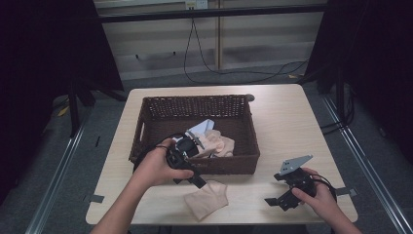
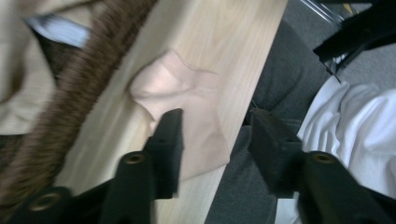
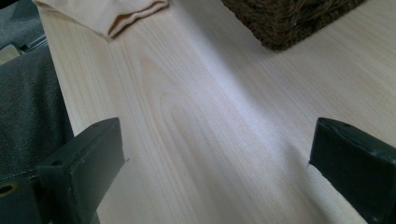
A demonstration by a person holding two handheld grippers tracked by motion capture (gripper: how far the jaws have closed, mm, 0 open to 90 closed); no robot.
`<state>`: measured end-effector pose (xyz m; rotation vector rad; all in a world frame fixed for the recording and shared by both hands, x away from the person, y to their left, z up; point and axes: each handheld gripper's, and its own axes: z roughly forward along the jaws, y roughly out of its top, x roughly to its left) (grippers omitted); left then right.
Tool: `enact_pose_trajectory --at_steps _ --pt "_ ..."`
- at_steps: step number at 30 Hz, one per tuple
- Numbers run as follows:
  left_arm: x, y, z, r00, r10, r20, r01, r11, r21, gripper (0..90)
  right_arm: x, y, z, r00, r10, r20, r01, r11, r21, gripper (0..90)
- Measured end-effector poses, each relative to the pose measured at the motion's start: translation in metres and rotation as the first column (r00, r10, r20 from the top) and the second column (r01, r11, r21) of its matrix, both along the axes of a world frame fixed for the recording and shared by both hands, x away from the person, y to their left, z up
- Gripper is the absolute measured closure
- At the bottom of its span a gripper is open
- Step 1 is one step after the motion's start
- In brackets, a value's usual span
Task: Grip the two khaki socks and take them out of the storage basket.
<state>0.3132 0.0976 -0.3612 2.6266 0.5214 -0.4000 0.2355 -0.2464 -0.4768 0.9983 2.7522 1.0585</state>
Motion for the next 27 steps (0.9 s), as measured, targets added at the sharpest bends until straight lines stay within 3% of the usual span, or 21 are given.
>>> enact_pose_trajectory --at_steps 2,5,6,9,10,16,27 --pt "0.004 0.001 0.007 0.9998 0.0 0.022 -0.001 0.9999 0.01 43.9 0.0 0.0 0.0 1.0 0.002 0.003 -0.002 1.0 -0.001 2.2" --pt "0.008 0.001 0.012 0.9989 0.006 0.047 -0.006 1.0 -0.006 35.6 0.0 0.0 0.0 1.0 0.004 0.006 -0.004 1.0 -0.001 2.3" --pt "0.014 0.002 0.016 0.9973 0.015 0.072 -0.015 0.9999 0.003 33.8 0.0 0.0 0.0 1.0 0.002 0.0 -0.002 1.0 -0.001 2.2" --pt "0.02 0.002 0.018 0.996 0.027 0.085 -0.027 0.9996 0.002 26.1 0.0 0.0 0.0 1.0 0.003 0.001 -0.003 1.0 -0.001 2.2" --pt "0.026 0.003 0.02 0.9945 0.055 0.089 -0.057 0.9983 0.015 23.0 0.0 0.0 0.0 1.0 0.003 0.0 -0.003 1.0 0.0 2.2" --pt "0.044 0.006 0.018 0.9865 0.11 0.121 -0.113 0.9934 0.017 13.2 0.0 0.0 0.0 1.0 0.005 0.0 -0.005 1.0 0.0 2.2" --pt "0.068 0.005 0.007 0.9808 0.142 0.134 -0.152 0.9856 0.073 9.7 0.0 0.0 0.0 1.0 0.005 0.004 -0.005 1.0 0.0 2.2"
